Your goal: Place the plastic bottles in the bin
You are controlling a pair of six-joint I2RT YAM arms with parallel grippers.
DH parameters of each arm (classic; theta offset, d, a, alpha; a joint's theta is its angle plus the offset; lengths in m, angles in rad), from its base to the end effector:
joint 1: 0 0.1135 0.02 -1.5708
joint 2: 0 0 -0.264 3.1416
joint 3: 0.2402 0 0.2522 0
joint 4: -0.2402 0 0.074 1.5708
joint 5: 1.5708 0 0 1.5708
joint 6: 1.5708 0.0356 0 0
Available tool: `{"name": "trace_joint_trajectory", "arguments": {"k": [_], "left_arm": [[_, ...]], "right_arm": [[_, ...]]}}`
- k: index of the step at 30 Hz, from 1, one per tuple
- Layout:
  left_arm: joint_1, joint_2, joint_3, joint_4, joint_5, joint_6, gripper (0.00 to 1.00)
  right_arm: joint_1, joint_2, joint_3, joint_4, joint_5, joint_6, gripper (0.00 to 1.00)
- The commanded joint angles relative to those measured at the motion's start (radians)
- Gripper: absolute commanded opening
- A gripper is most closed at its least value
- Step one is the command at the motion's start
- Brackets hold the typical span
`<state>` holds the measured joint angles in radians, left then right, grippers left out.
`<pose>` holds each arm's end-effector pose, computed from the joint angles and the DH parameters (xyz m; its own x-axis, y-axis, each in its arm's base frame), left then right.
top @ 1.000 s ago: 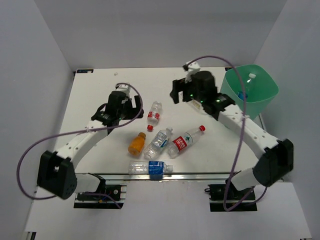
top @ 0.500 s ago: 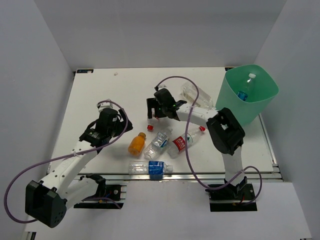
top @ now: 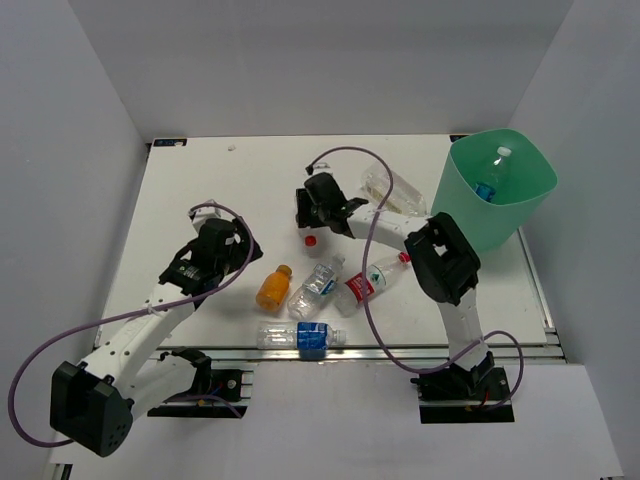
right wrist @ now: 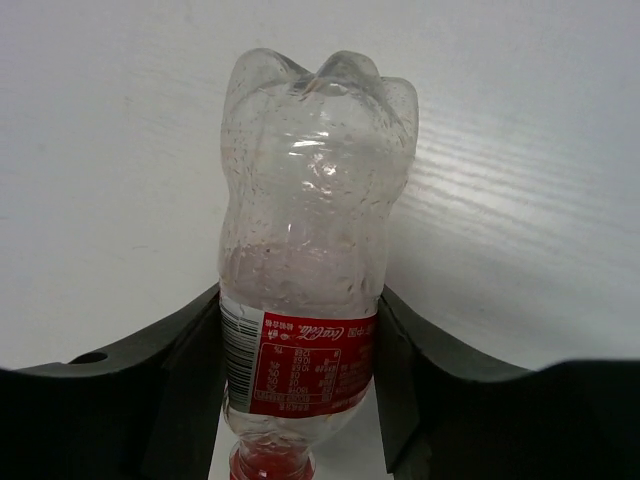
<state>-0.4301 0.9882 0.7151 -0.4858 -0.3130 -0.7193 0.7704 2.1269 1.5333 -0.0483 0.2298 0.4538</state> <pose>0.1910 -0.0755 0.2514 -0.5981 -0.4153 -0.6854 -0.2664 0.9097 -0.3187 0.3523 0.3306 0.1854 -0.6260 -0.0127 -0.7797 -0.3034 0.9250 0.2286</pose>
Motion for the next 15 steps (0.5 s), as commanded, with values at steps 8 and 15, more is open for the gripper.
{"name": "trace_joint_trajectory", "arguments": {"k": [8,15], "left_arm": [[0.001,0.036,0.04,0.131,-0.023,0.034,0.98],[0.001,0.096,0.05,0.205,0.019,0.06,0.98]], "right_arm": [[-0.353,-0.626,0.025,-0.01,-0.186,-0.351,0.18],[-0.712,-0.808,-0.154,-0.03,-0.096,-0.448,0.27]]}}
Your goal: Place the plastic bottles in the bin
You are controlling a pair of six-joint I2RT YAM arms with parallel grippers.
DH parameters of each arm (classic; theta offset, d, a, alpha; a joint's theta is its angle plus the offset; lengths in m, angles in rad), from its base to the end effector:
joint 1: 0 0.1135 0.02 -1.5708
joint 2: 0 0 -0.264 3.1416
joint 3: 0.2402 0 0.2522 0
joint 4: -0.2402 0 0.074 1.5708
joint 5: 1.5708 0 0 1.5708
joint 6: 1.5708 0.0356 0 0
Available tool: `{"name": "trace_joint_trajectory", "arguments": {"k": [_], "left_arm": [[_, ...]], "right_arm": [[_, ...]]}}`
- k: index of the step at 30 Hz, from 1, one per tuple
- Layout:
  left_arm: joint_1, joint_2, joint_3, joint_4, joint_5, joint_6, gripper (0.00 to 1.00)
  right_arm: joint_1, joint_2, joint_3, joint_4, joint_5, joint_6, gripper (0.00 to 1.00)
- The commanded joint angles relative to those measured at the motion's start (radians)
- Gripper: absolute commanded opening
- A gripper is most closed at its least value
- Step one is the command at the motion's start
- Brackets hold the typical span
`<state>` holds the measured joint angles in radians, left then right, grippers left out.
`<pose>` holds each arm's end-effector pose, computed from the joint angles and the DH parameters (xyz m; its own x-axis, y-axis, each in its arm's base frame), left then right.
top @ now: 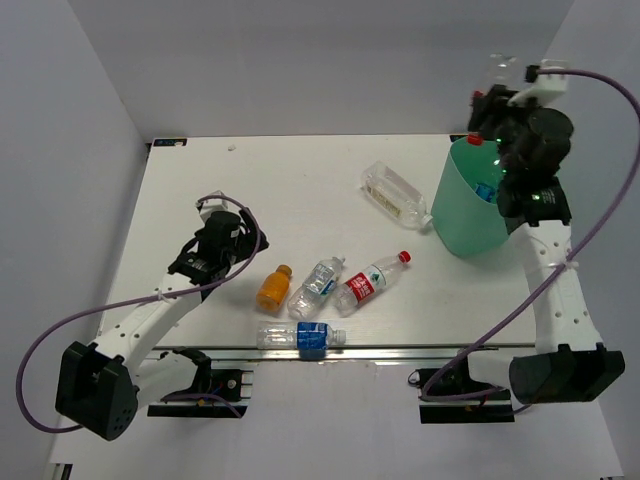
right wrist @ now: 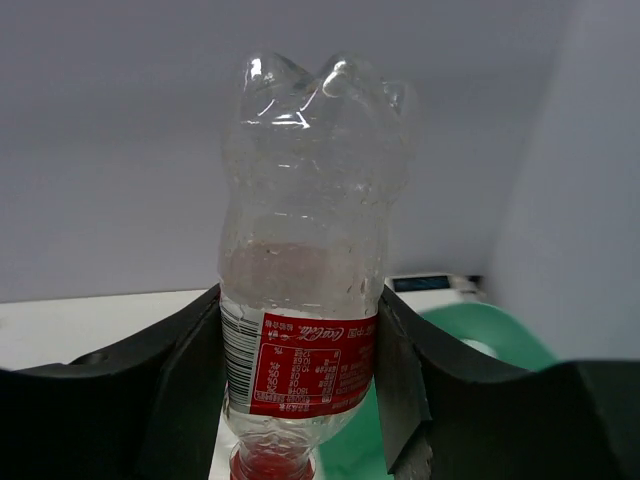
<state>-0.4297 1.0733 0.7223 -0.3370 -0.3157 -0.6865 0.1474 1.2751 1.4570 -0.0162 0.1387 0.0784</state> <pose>0.2119 -0.0849 0.2491 -0.5593 -0.4064 -0.7225 -0.2282 0.9134 -0.3372 0.2786 0.0364 0.4874 0.1618 0.1024 -0.9815 -0.0233 0.9947 0.1000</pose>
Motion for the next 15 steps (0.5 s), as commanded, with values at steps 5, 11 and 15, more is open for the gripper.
{"name": "trace_joint_trajectory", "arguments": {"k": [5,11,15], "left_arm": [[0.0,0.039,0.097,0.033,-0.031,0.048,0.98],[0.0,0.033,0.134,0.015,-0.094,0.079,0.98],[0.0,0.028,0.147,0.021,-0.094,0.093,0.98]], "right_arm": [[-0.259,0.119,-0.041,-0.135,-0.03,-0.072,0.53],[-0.259,0.052,-0.076,-0.111,-0.077,-0.126,0.89],[-0.252,-0.026,-0.09,-0.096,-0.206,-0.166,0.89]]}}
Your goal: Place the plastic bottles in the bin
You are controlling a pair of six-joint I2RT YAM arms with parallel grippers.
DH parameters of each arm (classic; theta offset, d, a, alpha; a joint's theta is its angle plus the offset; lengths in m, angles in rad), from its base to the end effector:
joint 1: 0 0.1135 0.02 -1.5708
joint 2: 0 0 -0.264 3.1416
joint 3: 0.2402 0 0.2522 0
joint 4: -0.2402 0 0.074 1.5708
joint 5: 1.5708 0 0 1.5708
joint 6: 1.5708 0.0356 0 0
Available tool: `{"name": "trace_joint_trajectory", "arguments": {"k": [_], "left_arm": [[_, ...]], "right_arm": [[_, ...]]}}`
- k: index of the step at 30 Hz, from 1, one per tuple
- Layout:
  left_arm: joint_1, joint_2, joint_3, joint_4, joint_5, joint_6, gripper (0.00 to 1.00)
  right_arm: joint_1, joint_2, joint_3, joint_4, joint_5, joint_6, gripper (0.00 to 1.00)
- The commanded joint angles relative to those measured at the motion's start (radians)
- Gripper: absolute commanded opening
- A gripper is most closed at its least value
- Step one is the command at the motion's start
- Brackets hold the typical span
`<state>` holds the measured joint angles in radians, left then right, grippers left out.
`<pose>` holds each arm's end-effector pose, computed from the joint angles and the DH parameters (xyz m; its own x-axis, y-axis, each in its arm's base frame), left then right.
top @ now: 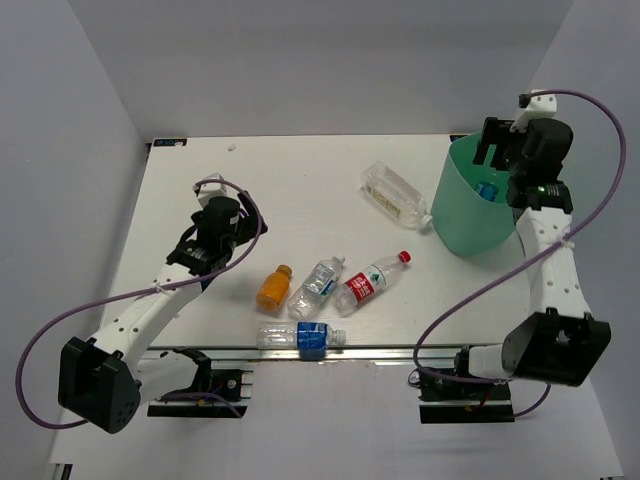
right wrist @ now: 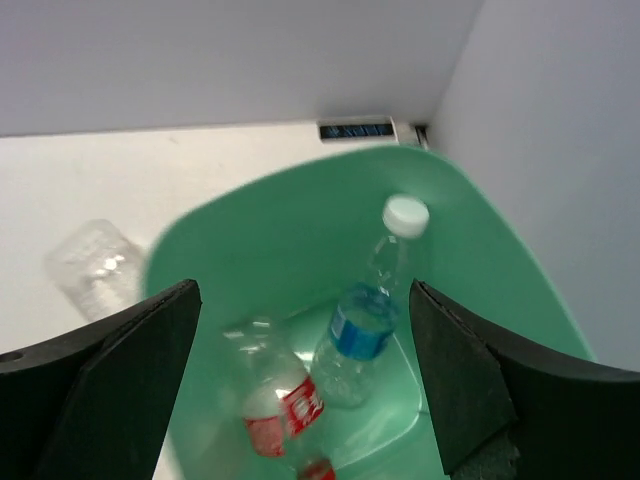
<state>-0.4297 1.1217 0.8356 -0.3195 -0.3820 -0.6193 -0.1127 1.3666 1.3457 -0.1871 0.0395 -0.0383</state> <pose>0.2285 -0.0901 0.2788 -0.4841 -0.3707 -0.7927 -0.2125 0.9285 -0.3044 0.3176 -0.0374 0.4043 -0.2108 -0.0146 -0.9774 0.1428 0.9887 -0.0456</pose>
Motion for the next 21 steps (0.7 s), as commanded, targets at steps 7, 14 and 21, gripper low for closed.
{"name": "trace_joint_trajectory", "arguments": {"k": [7,14,21], "left_arm": [[0.0,0.0,0.034,0.01,0.005,0.049,0.98],[0.0,0.001,0.019,0.04,0.081,0.082,0.98],[0.0,0.038,0.045,0.042,0.088,0.101,0.98]], "right_arm": [[0.117,-0.205,-0.037,0.002,-0.562,-0.346,0.89],[0.548,-0.081,-0.022,-0.626,-0.523,-1.208,0.89],[0.717,0.002,-0.039,-0.759,-0.431,-1.41,0.89]]}}
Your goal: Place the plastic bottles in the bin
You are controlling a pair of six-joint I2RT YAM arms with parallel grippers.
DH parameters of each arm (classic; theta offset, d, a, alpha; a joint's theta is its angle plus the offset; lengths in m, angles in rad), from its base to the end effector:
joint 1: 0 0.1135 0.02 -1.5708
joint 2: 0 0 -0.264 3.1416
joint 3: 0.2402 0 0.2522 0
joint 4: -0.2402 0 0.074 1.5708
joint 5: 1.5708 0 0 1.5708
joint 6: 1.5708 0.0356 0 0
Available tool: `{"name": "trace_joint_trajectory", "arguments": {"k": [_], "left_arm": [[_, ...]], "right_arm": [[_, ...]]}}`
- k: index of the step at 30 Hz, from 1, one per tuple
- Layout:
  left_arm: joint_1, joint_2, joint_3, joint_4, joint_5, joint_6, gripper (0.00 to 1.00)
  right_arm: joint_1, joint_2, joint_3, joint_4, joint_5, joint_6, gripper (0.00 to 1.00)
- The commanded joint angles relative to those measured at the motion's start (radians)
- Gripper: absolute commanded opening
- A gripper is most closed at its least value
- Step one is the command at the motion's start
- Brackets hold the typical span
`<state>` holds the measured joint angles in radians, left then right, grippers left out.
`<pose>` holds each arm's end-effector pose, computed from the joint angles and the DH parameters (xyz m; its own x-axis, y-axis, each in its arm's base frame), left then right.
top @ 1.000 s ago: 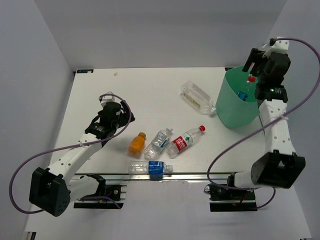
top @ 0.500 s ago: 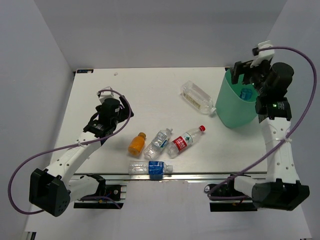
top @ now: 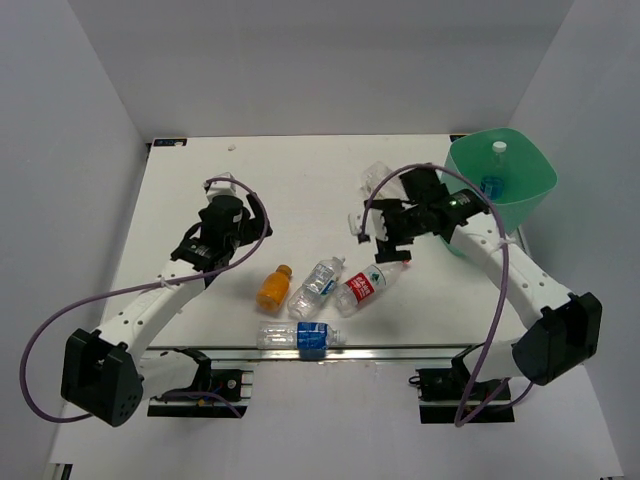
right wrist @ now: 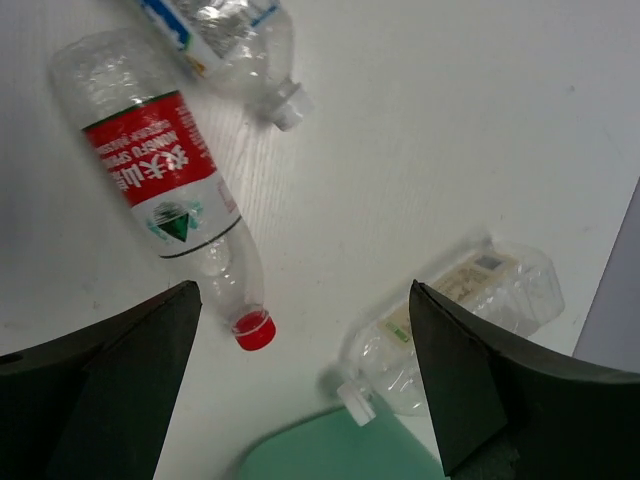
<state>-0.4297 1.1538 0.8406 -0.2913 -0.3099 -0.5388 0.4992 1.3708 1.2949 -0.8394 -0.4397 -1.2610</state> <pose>0.2349 -0.0957 0.2752 -0.5300 -0.2946 -0.7952 -0.1203 0.9543 -0.2734 0.2395 0.1479 0.3293 0.4173 -0.7540 -0.5072 -0.8644 -0.1571 -0.4777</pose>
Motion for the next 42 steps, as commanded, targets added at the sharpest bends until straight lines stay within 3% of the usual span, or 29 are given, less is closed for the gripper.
{"name": "trace_joint_trajectory", "arguments": {"k": [1,2,6,10,17,27,29,30,33,36,42], "left_arm": [[0.0,0.015,0.04,0.011,0.012,0.022,0.98],[0.0,0.02,0.037,0.009,0.009,0.02,0.98],[0.0,0.035,0.028,-0.023,-0.008,0.01,0.98],[0.0,0.032,0.017,-0.035,-0.021,0.01,0.98],[0.0,0.05,0.041,-0.045,-0.04,0.002,0.98],[0.0,0.049,0.035,-0.039,-0.061,0.002,0.98],[0.0,0.049,0.035,-0.043,-0.072,0.003,0.98],[0.0,0.047,0.035,-0.046,-0.077,0.005,0.98],[0.0,0.04,0.043,-0.042,-0.087,0.007,0.98],[0.0,0.021,0.037,-0.005,-0.084,0.007,0.98],[0.0,-0.009,0.098,0.005,-0.153,0.042,0.98]], "right_arm": [[0.143,0.032,0.001,-0.128,0.155,-0.211,0.89],[0.215,0.054,-0.012,-0.136,0.211,-0.219,0.89],[0.297,0.136,-0.081,-0.133,0.397,-0.204,0.89],[0.305,0.125,-0.153,-0.124,0.322,-0.228,0.89],[0.322,0.148,-0.315,0.186,0.398,-0.178,0.89],[0.291,0.298,-0.302,0.312,0.354,-0.164,0.89],[0.283,0.317,-0.296,0.326,0.371,-0.167,0.84],[0.282,0.318,-0.284,0.324,0.401,-0.161,0.7],[0.266,0.306,-0.157,0.183,0.418,-0.101,0.44],[0.251,0.205,-0.068,0.102,0.432,-0.068,0.4],[0.15,-0.004,0.001,0.166,0.394,0.0,0.38]]}}
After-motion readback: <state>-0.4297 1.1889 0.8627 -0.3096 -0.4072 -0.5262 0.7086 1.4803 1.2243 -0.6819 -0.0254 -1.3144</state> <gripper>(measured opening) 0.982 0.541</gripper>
